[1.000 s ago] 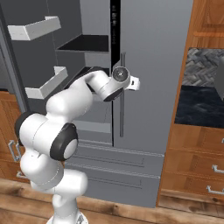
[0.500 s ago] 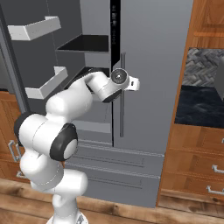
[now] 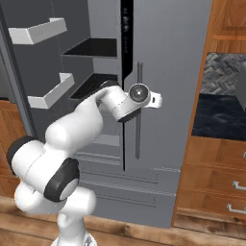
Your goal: Retrieve the sausage and cheese from the fridge and place them on the cutting board on the counter.
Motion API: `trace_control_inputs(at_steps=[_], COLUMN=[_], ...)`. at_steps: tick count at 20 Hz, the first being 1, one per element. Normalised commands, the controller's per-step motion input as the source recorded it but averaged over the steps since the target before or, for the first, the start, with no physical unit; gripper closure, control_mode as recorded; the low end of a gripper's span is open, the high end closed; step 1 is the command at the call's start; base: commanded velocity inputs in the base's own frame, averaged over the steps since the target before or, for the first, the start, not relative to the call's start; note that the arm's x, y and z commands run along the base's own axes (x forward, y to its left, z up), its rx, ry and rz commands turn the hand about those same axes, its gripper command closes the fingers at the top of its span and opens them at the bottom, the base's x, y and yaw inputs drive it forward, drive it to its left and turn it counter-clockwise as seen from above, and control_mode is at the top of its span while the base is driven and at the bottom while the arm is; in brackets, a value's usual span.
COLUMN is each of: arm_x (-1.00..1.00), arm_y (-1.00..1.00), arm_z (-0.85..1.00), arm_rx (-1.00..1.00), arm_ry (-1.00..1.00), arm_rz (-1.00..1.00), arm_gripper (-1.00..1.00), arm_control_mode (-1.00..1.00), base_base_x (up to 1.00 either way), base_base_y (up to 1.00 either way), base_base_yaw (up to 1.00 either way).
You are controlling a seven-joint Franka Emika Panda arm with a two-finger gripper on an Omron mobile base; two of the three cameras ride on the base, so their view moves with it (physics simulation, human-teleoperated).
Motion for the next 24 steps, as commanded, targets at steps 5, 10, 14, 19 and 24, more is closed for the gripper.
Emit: trace_control_inputs(at_steps=[5, 10, 14, 19, 24], arm_x=[-0.99, -0.99, -0.75, -0.31, -0.21], arm_y=[-1.00, -1.00, -0.47, 0.44, 0.17], arm_z=[0.11, 0.12, 0.00, -0.16, 0.00], arm_rx=[0.00, 0.00, 0.00, 0.00, 0.01], arm_ry=[0.00, 0.00, 0.04, 0.00, 0.00], arm_rz=[0.00, 0.00, -0.01, -0.03, -0.01], arm_gripper=[1.00, 1.00, 1.00, 1.00, -1.00], arm_control_mode=[-1.00, -1.00, -1.00, -1.00, -1.00], base_base_x=[0.00, 0.00, 0.00, 0.00, 0.00], base_base_y=[0.00, 0.00, 0.00, 0.00, 0.00], base_base_yaw=[0.00, 0.00, 0.00, 0.00, 0.00])
